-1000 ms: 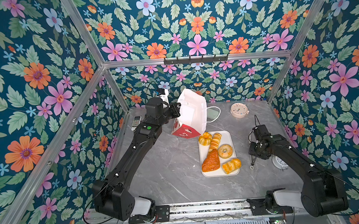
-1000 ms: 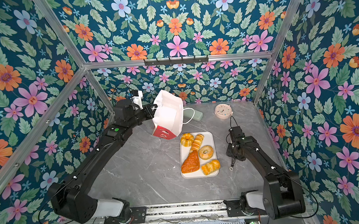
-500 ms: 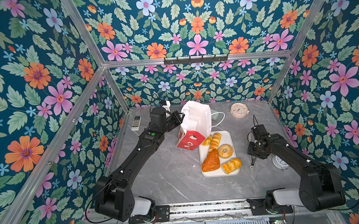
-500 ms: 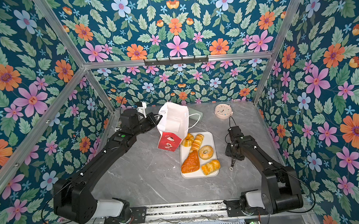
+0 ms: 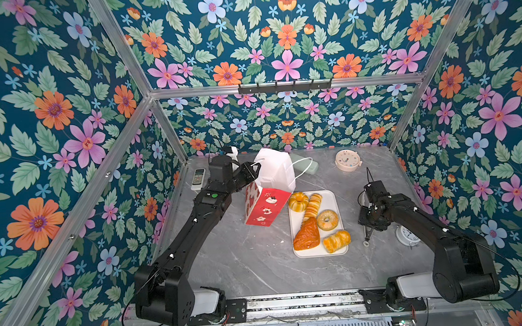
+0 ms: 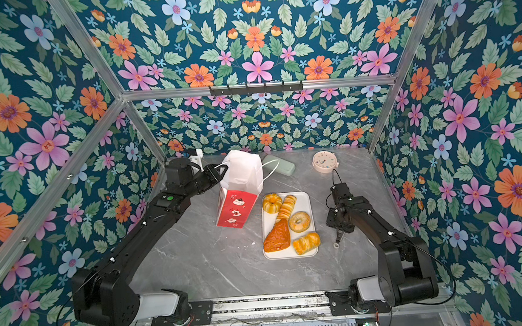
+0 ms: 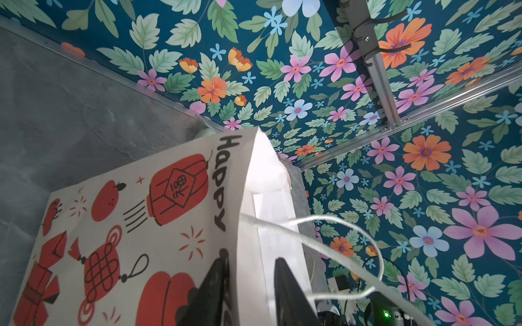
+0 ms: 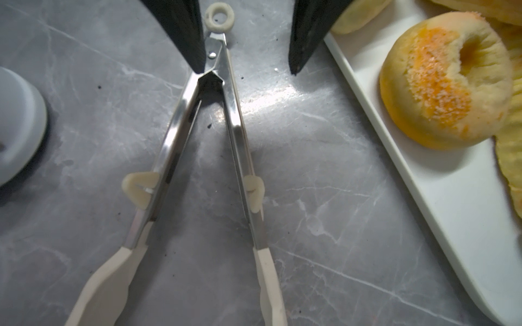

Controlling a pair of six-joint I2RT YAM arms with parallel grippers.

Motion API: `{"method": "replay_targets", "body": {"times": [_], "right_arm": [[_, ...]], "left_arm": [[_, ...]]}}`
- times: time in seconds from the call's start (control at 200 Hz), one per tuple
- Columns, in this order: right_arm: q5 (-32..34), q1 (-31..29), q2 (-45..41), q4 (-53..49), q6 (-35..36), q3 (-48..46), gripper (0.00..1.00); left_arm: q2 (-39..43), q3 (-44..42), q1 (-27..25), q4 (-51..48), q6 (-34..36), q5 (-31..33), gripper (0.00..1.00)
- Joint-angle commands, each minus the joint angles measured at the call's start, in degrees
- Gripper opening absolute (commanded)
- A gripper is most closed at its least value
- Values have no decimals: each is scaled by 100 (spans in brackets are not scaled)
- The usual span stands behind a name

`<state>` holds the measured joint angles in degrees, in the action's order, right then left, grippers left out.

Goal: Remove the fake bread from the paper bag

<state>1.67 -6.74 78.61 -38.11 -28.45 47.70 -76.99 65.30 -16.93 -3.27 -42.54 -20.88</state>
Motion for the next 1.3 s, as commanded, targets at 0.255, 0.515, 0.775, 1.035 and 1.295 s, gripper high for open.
{"method": "replay_targets", "body": {"times": [0.255, 0.515, 0.775, 1.035, 1.295], "right_arm": [[-70, -2, 0, 83, 1, -82, 50], [-145, -9, 66, 137, 3, -72, 50], [-246, -12, 154, 211, 1, -71, 49], [-320, -12, 144, 225, 39, -74, 49], [-321, -11, 146, 169, 100, 28, 49]], "left_arm": [[79, -82, 401, -805, 815, 71, 53], [278, 10, 573, -1167, 1122, 383, 60], [451, 201, 783, -1718, 1461, 896, 65], [774, 337, 891, -2092, 1634, 1209, 69], [1100, 495, 902, -2724, 1908, 2015, 79]]}}
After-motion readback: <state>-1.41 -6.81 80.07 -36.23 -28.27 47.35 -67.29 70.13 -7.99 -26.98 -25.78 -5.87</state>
